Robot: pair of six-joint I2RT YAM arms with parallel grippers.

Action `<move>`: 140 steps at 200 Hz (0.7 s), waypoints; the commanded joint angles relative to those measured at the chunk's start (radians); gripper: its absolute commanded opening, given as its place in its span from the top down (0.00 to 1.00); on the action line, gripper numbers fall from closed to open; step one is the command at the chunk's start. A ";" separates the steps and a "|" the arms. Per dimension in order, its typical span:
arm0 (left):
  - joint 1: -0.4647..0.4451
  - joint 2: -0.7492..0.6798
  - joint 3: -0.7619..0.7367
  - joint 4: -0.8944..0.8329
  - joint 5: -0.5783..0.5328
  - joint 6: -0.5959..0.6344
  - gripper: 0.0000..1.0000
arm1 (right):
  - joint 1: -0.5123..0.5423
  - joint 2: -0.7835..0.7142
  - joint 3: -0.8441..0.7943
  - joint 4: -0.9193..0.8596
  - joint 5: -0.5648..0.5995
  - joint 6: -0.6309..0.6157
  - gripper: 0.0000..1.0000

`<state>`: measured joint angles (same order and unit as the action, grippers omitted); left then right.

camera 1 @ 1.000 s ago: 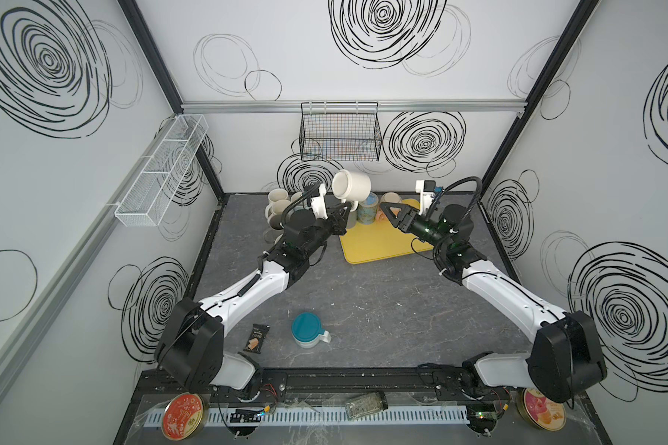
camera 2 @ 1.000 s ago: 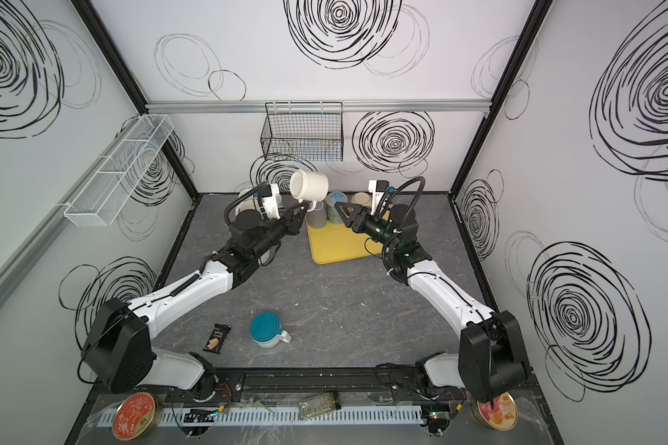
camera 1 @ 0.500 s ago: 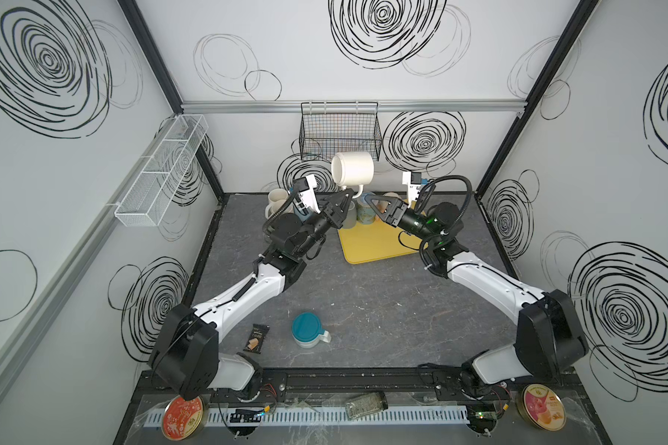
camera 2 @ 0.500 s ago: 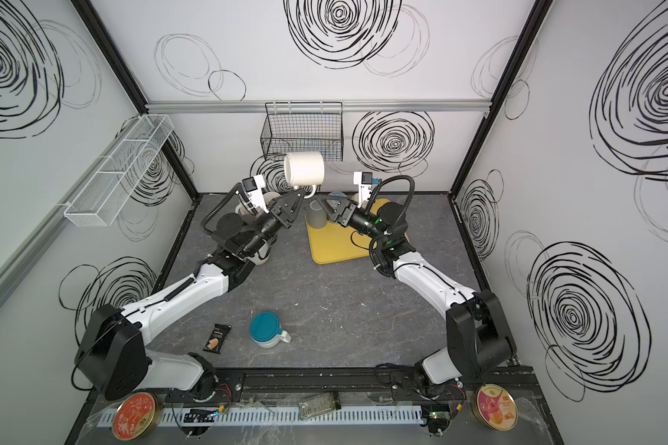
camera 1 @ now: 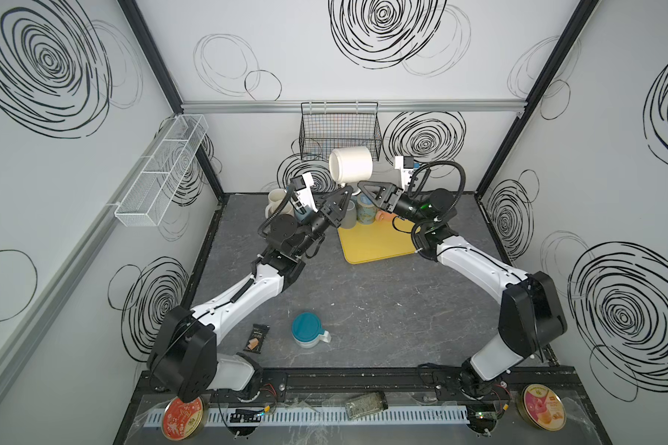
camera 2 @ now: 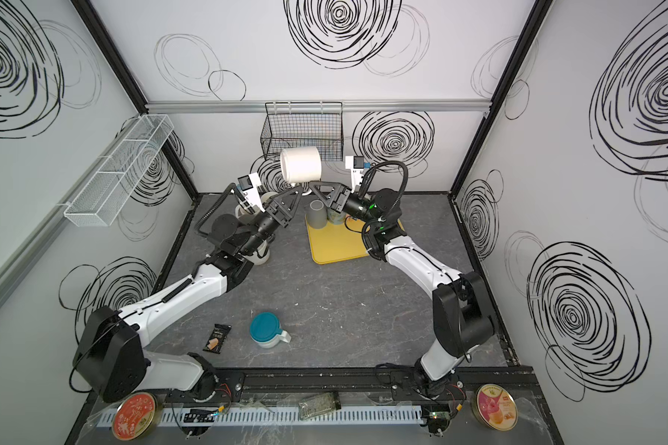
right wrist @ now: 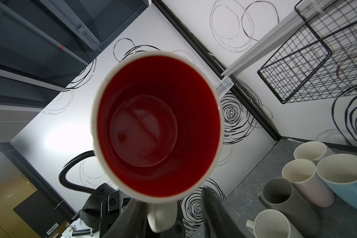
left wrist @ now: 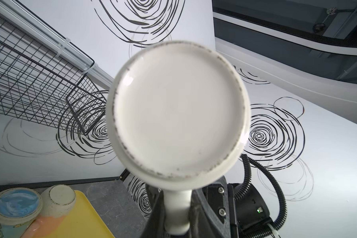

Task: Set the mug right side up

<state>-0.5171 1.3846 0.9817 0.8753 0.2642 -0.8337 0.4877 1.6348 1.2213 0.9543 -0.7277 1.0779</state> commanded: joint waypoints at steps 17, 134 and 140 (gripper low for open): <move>-0.004 -0.044 0.018 0.134 0.054 -0.007 1.00 | 0.022 0.054 0.053 0.144 -0.041 0.059 0.66; 0.136 -0.131 -0.102 -0.040 0.183 -0.008 0.57 | 0.019 0.024 0.199 -0.425 -0.047 -0.437 1.00; 0.149 -0.144 -0.115 -0.058 0.189 -0.001 0.55 | 0.022 0.014 0.214 -0.501 -0.026 -0.504 1.00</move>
<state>-0.4156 1.3090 0.9051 0.8021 0.3759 -0.8421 0.5102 1.7142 1.3449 0.8043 -0.8310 0.9085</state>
